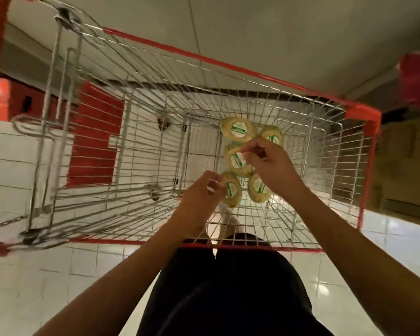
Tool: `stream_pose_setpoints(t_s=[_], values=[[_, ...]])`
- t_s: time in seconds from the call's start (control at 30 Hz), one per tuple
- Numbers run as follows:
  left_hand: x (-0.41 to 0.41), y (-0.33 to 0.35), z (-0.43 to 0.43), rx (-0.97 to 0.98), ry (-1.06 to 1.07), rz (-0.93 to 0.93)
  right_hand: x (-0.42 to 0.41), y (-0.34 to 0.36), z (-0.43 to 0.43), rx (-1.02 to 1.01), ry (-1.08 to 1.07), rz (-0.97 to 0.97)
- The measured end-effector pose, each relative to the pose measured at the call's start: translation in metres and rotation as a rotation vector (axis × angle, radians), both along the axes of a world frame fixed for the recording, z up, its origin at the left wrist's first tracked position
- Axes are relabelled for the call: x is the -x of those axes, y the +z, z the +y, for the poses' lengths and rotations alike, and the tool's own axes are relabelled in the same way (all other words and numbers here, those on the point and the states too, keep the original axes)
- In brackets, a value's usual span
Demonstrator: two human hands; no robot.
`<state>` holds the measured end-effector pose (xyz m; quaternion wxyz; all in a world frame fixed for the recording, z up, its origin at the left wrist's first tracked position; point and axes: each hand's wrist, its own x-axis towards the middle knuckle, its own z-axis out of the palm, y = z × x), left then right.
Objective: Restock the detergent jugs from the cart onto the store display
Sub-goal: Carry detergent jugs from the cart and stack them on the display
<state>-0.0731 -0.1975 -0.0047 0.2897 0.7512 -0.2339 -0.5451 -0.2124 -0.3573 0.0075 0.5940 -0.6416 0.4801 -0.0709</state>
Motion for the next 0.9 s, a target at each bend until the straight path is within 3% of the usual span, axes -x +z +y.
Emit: stream_pose_setpoints(t_s=[0.1, 0.23, 0.47, 0.57, 0.67, 0.9], values=[[0.0, -0.085, -0.008, -0.136, -0.107, -0.015, -0.006, -0.059, -0.011, -0.011, -0.074, 0.067], [0.007, -0.188, -0.016, -0.392, 0.031, -0.026, -0.019, -0.153, -0.013, 0.003, -0.108, 0.231], [0.06, -0.309, -0.034, -0.702, 0.184, -0.053, -0.041, -0.306, 0.002, 0.019, 0.066, 0.665], [0.093, -0.336, -0.032, -0.727, 0.316, -0.046, -0.044, -0.348, 0.017, 0.006, 0.112, 0.768], [0.119, -0.356, -0.028, -0.698, 0.451, -0.032, -0.043, -0.377, 0.025, 0.171, 0.134, 0.821], [0.127, -0.391, -0.031, -0.678, 0.425, -0.223, -0.038, -0.412, 0.031, 0.284, 0.092, 0.836]])
